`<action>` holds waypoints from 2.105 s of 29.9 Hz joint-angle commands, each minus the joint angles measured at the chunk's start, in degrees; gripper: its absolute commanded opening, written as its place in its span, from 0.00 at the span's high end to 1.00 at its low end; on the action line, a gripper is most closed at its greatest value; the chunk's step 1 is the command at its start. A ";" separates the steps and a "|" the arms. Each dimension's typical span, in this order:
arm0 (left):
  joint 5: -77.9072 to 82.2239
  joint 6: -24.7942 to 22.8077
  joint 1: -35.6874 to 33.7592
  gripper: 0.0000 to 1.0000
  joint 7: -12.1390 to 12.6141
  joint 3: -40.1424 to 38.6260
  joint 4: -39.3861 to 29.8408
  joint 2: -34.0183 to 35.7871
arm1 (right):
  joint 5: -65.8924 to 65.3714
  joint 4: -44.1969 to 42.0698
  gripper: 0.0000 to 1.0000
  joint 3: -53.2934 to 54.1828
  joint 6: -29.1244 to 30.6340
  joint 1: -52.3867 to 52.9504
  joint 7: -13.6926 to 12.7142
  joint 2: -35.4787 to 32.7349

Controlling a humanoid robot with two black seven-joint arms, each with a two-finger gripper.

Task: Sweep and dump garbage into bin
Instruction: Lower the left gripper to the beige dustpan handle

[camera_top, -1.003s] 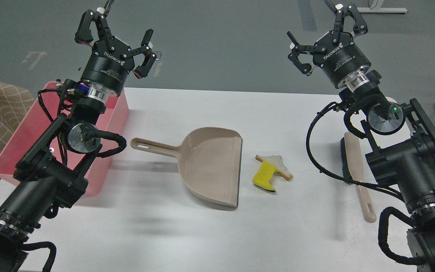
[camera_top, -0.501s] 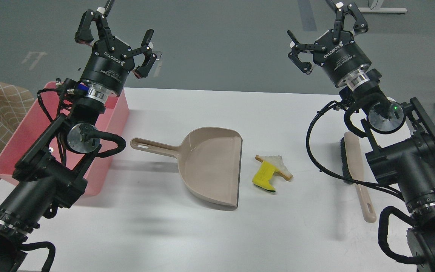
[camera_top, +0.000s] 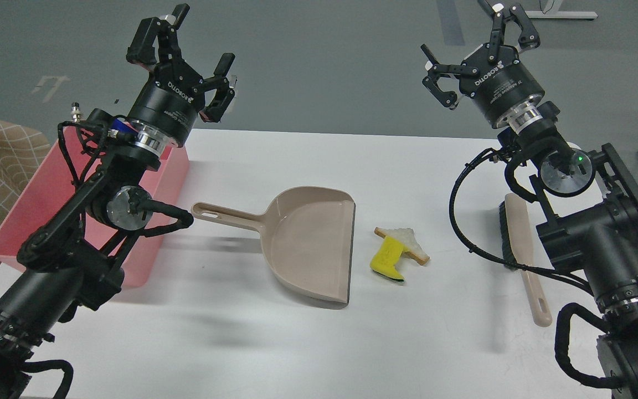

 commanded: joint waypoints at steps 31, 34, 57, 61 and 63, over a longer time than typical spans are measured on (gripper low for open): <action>21.83 36.81 16.19 0.02 1.03 18.89 -20.26 11.96 | 0.00 -0.01 0.00 -0.05 0.00 -0.28 -0.09 -0.45; 22.01 36.81 17.76 0.02 2.08 20.65 -22.37 13.02 | 0.00 -0.10 0.00 -0.05 0.00 -0.28 -0.09 -0.45; 30.54 36.81 29.90 0.02 2.35 21.09 -26.15 12.40 | 0.00 -0.27 0.00 -0.14 0.00 -0.37 -0.09 -0.36; 30.54 36.81 30.07 0.02 2.35 21.79 -25.45 12.40 | 0.00 -0.19 0.00 -0.14 0.00 -0.37 -0.09 -0.36; 30.54 36.81 30.07 0.02 2.35 21.80 -24.49 12.14 | 0.00 -0.10 0.00 -0.14 0.00 -0.37 -0.09 -0.36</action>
